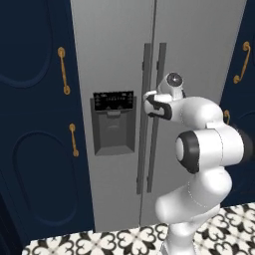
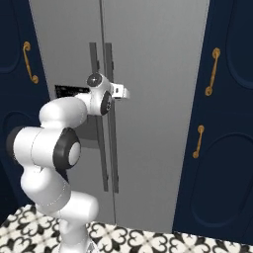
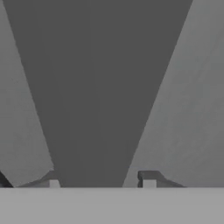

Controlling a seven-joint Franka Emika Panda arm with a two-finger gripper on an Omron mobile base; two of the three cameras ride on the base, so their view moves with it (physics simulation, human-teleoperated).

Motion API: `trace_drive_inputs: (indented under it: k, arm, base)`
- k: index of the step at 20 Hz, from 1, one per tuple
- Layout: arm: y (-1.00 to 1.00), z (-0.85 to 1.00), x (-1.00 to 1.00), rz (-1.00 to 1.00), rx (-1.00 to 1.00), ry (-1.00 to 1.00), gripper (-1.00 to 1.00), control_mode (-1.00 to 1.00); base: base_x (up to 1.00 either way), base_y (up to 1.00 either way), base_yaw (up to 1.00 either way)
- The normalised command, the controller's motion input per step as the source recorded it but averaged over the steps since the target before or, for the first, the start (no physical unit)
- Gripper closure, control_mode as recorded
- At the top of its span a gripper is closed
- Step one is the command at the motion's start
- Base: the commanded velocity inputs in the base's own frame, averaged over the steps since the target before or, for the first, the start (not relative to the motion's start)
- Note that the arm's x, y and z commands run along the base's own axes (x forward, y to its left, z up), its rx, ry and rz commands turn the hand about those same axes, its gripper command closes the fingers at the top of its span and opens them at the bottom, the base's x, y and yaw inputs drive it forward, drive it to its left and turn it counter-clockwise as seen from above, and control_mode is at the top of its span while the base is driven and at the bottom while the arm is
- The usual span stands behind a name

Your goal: Take the strawberry from the fridge and place it on top of the pancake, located on the dining counter.

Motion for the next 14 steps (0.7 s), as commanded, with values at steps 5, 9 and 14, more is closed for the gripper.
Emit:
trace_drive_inputs:
  k: [5,9,14]
  arm:
    - [-0.89,-0.31,-0.26,-0.01,0.03,-0.02,1.0,-1.0]
    - [-1.0,-0.17,-0.88,0.0,0.14,-0.1,1.0,-1.0]
    - [-1.0,-0.07,-1.0,0.0,0.15,-0.14,1.0,-1.0]
  base:
    - [0.0,0.0,0.0]
    - [0.0,0.0,0.0]
    - [0.0,0.0,0.0]
